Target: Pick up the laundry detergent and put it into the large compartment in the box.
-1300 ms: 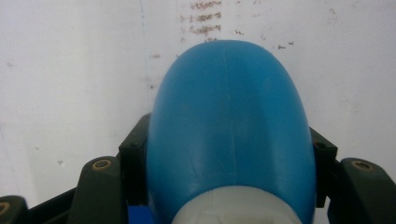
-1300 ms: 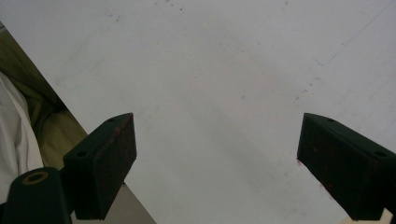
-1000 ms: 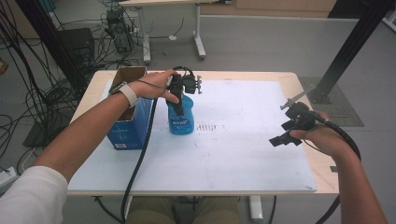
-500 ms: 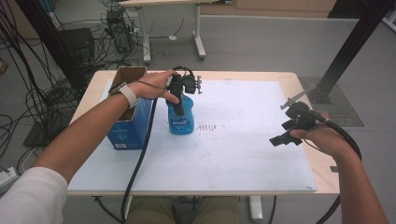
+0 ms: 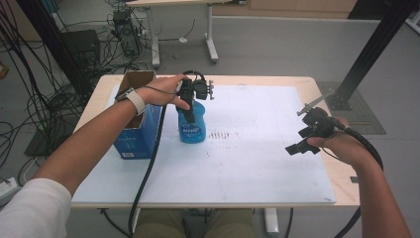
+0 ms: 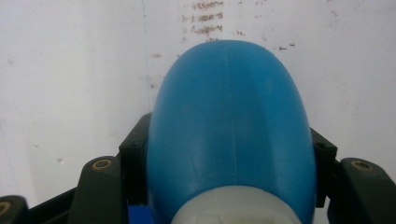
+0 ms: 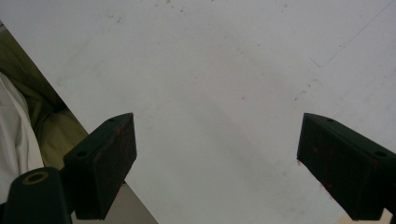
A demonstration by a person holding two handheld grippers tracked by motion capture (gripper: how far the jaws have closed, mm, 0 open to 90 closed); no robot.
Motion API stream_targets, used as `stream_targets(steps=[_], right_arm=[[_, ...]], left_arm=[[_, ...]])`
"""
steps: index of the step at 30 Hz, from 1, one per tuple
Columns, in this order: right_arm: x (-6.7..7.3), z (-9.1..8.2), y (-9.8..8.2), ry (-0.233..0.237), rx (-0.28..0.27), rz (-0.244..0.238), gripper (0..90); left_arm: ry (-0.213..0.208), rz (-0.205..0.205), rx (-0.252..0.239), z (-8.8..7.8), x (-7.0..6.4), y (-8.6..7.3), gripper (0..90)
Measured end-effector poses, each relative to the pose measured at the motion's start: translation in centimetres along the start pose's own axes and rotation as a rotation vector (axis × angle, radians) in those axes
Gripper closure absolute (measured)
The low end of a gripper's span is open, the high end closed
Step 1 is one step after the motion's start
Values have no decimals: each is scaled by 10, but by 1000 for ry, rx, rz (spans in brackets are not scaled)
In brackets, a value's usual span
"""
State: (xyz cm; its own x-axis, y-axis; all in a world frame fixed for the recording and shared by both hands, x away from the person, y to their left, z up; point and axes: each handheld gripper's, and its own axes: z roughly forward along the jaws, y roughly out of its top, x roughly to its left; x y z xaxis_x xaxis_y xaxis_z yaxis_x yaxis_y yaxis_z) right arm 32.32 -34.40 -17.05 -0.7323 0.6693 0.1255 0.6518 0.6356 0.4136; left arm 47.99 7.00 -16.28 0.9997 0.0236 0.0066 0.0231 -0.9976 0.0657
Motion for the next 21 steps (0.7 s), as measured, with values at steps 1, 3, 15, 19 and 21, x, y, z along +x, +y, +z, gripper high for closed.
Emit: stream_targets(steps=[1,3,15,19,21], right_arm=[[0,0,0,1,0,0,120],[0,0,1,0,1,-1,120],[0,1,2,0,1,-6,120],[-1,1,2,0,0,-7,120],[-1,1,2,1,-1,-5,120]], left_arm=[[1,0,1,0,0,0,380],[-1,-1,1,0,0,0,380],[-1,-5,-2,0,0,0,380],[-1,-4,0,0,0,0,380],[-2,-5,1,0,1,0,380]])
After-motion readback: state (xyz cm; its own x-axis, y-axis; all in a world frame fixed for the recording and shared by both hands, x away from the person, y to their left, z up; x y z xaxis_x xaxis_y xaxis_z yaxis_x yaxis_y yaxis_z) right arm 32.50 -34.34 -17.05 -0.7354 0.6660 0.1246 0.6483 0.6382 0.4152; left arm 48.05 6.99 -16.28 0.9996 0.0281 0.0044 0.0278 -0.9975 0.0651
